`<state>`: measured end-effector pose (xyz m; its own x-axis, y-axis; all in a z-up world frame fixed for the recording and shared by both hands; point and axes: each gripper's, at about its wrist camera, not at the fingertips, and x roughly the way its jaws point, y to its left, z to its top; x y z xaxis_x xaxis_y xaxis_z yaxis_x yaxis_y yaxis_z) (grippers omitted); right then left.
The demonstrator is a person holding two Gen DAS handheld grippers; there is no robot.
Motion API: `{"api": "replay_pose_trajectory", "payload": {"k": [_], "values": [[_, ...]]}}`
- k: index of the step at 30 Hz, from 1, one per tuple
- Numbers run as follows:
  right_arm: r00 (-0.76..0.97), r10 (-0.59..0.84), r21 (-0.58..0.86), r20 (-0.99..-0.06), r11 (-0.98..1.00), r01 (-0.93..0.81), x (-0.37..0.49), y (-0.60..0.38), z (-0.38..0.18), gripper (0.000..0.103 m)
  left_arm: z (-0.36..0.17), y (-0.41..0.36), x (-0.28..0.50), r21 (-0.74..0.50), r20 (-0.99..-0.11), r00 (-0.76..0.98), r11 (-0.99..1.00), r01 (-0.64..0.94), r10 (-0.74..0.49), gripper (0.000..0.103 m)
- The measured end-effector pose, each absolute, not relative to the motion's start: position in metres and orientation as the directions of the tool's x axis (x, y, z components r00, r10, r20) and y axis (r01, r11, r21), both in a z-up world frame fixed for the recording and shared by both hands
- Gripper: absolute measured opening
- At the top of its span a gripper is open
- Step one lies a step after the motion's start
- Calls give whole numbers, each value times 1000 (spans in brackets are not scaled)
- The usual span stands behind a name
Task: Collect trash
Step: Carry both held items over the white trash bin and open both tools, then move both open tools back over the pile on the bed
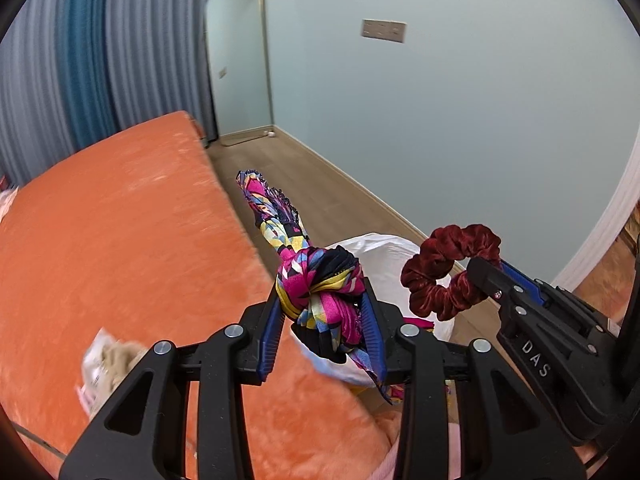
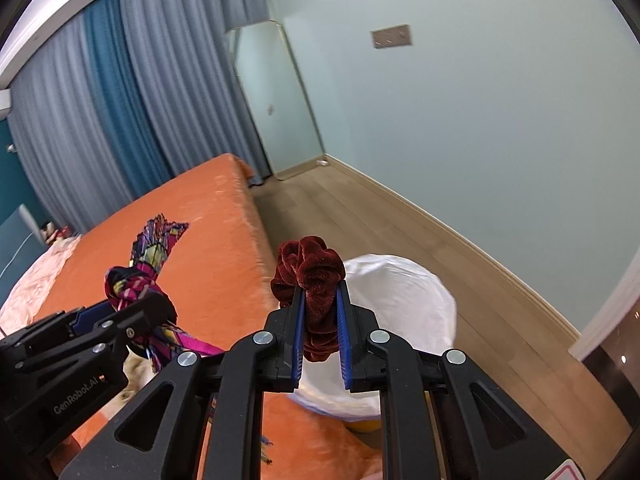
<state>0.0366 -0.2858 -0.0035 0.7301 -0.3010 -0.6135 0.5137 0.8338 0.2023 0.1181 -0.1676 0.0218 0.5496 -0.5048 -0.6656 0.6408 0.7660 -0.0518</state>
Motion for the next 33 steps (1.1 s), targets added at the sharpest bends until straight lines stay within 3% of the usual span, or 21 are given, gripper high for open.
{"api": "replay_pose_trajectory", "payload": {"k": [11, 13, 16, 17, 25, 33], "values": [[681, -340, 220, -649, 772, 596, 44, -322, -36, 14, -17, -229, 139, -39, -711, 491, 725, 687, -504, 36], [678, -335, 229, -654, 767, 599, 47, -327, -41, 18, -23, -236, 146, -40, -717, 483, 722, 691, -502, 38], [667, -335, 233, -666, 756, 612, 56, -332, -46, 21, -25, -239, 154, -43, -711, 502, 743, 668, -492, 68], [666, -329, 233, -670, 758, 609, 58, -331, -48, 21, -24, -237, 155, -44, -701, 516, 752, 657, -492, 70], [669, -316, 201, -673, 792, 576, 68, -316, -44, 31, -26, -209, 162, -28, -718, 553, 811, 585, -424, 70], [691, -251, 195, -678, 845, 498, 71, -275, -36, 33, -21, -158, 156, -16, -726, 593, 870, 493, -349, 70]]}}
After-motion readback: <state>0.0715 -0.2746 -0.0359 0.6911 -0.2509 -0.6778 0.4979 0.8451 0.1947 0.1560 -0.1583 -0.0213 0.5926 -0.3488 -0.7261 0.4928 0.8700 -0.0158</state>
